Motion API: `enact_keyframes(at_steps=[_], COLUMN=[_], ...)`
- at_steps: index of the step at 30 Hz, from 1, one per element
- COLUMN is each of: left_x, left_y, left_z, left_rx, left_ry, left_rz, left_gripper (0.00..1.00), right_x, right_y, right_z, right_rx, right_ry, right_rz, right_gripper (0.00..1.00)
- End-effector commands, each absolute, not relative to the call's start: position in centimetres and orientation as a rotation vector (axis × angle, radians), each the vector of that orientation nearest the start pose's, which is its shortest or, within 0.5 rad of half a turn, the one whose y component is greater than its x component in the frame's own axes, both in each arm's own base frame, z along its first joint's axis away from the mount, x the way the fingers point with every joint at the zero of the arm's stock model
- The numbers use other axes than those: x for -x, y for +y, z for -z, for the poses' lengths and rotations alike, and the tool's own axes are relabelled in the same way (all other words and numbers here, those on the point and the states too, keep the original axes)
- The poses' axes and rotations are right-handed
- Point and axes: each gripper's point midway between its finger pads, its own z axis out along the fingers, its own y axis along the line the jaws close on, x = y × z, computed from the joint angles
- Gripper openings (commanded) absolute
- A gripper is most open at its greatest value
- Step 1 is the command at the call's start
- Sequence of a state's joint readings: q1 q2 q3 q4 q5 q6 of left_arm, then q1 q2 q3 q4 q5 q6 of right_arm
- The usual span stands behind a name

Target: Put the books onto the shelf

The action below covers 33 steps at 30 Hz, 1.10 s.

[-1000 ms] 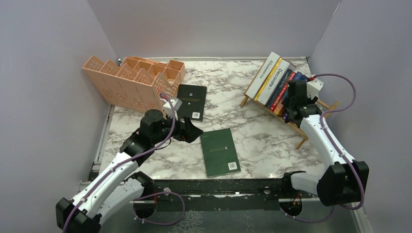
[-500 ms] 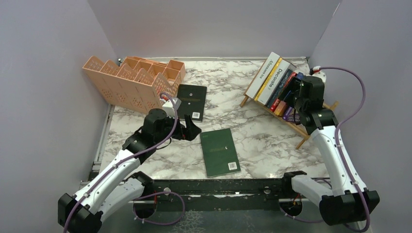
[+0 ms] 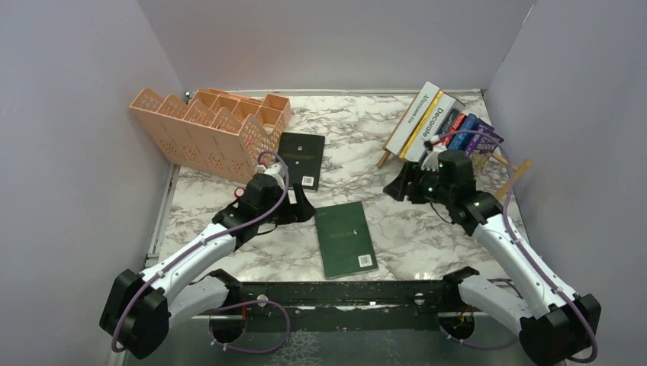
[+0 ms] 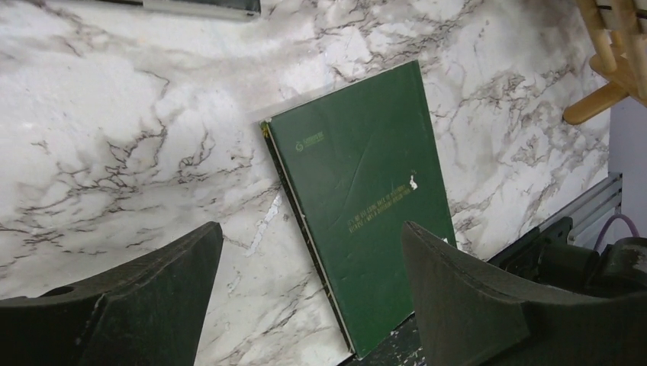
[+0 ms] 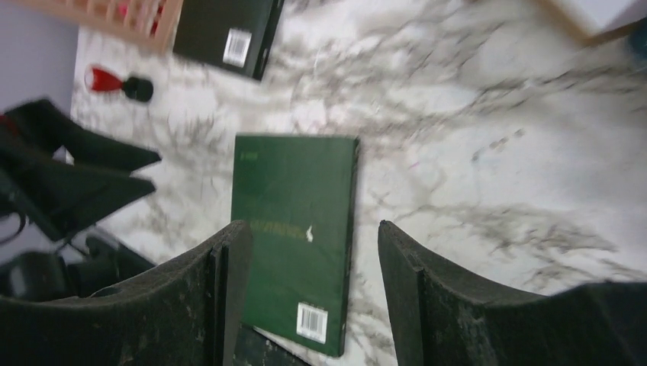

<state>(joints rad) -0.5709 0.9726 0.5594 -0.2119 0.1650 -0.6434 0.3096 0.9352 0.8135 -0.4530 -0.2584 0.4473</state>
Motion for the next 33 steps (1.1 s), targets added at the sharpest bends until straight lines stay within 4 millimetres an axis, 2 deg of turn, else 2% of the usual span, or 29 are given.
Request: enact_keyframes(at_steps=[1, 7, 10, 14, 18, 22, 25, 33], left_x=[-22.4, -21.2, -20.5, -19.9, -19.5, -19.0, -18.8, -18.4], left_y=[-22.1, -24.0, -24.8, -25.4, -25.9, -27.0, -27.7, -29.2], left_z=[-10.7, -8.2, -7.0, -5.6, -4.9, -5.5, -6.4, -9.6], left_rx=[0.096, 0.088, 0.083, 0.086, 0.093, 0.09, 0.083, 0.073], left_ry=[2.326, 2.39, 2.424, 2.466, 2.49, 2.477, 2.453, 2.383], left_rz=[0.915, 0.957, 0.989, 0.991, 1.003, 1.105, 1.173, 1.345], left_gripper=[0.84, 0.74, 0.71, 0.71, 0.66, 0.51, 0.44, 0.39], right_x=[-24.2, -21.3, -20.5, -20.1, -19.4, -18.8, -18.6, -17.8], right_y=[18.4, 21.3, 21.3, 21.0, 21.4, 21.7, 22.0, 23.3], right_z=[-17.3, -11.1, -7.9, -5.4, -3.7, -2.7, -2.3, -1.6], right_rx=[0.07, 0.149, 0.134, 0.105, 0.106, 0.092, 0.048, -0.049], right_ry=[2.247, 2.381, 2.471, 2.525, 2.565, 2.592, 2.591, 2.582], right_rz=[-0.806, -0.812, -0.726, -0.68, -0.694, -0.725, -0.767, -0.915], right_gripper=[0.66, 0.66, 0.66, 0.66, 0.66, 0.66, 0.65, 0.64])
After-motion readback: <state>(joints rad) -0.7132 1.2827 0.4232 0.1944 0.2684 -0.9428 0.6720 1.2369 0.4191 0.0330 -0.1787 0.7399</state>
